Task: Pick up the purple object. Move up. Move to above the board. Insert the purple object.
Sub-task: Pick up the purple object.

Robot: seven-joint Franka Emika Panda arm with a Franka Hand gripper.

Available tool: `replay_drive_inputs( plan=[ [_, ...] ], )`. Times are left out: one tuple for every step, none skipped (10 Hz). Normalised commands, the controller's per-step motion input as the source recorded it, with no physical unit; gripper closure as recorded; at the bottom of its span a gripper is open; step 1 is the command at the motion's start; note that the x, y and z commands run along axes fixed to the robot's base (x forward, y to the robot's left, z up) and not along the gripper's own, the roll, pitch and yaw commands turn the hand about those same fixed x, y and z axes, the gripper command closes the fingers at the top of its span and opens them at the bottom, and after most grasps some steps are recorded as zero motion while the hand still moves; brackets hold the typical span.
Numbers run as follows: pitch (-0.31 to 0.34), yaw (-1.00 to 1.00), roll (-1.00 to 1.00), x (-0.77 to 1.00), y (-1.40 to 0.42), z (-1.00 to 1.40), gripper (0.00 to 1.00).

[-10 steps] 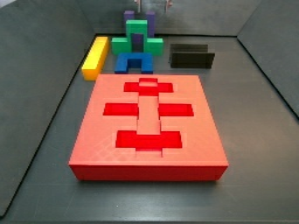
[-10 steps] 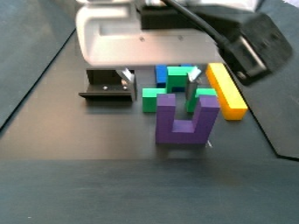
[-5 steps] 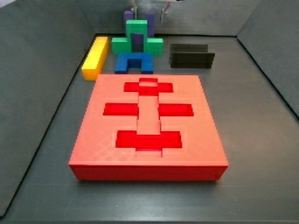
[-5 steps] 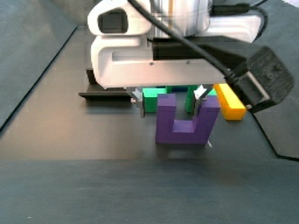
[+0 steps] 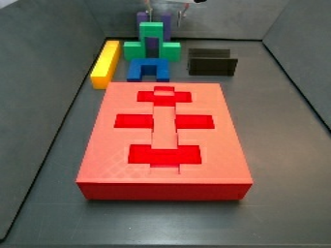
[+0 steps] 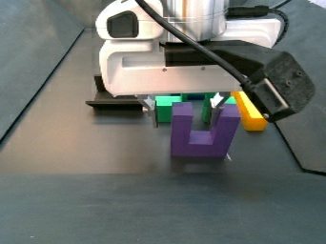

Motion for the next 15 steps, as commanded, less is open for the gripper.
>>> replay_drive_inputs(
  plan=[
    [0.0,0.0,0.04,0.0,0.0,0.0,0.0],
    [0.0,0.0,0.0,0.0,0.0,0.0,0.0],
    [0.0,0.0,0.0,0.0,0.0,0.0,0.0],
    [0.0,0.0,0.0,0.0,0.0,0.0,1.0],
    [0.0,0.0,0.0,0.0,0.0,0.0,1.0],
    [0.0,0.0,0.0,0.0,0.0,0.0,1.0],
    [0.0,0.0,0.0,0.0,0.0,0.0,1.0],
    [0.0,0.0,0.0,0.0,0.0,0.0,1.0],
    [0.0,0.0,0.0,0.0,0.0,0.0,1.0],
    [0.0,0.0,0.0,0.0,0.0,0.0,1.0],
    [0.0,0.0,0.0,0.0,0.0,0.0,1.0],
    [0.0,0.0,0.0,0.0,0.0,0.0,1.0],
    [0.0,0.0,0.0,0.0,0.0,0.0,1.0],
    [0.0,0.0,0.0,0.0,0.0,0.0,1.0],
    [0.0,0.0,0.0,0.0,0.0,0.0,1.0]
  ],
)
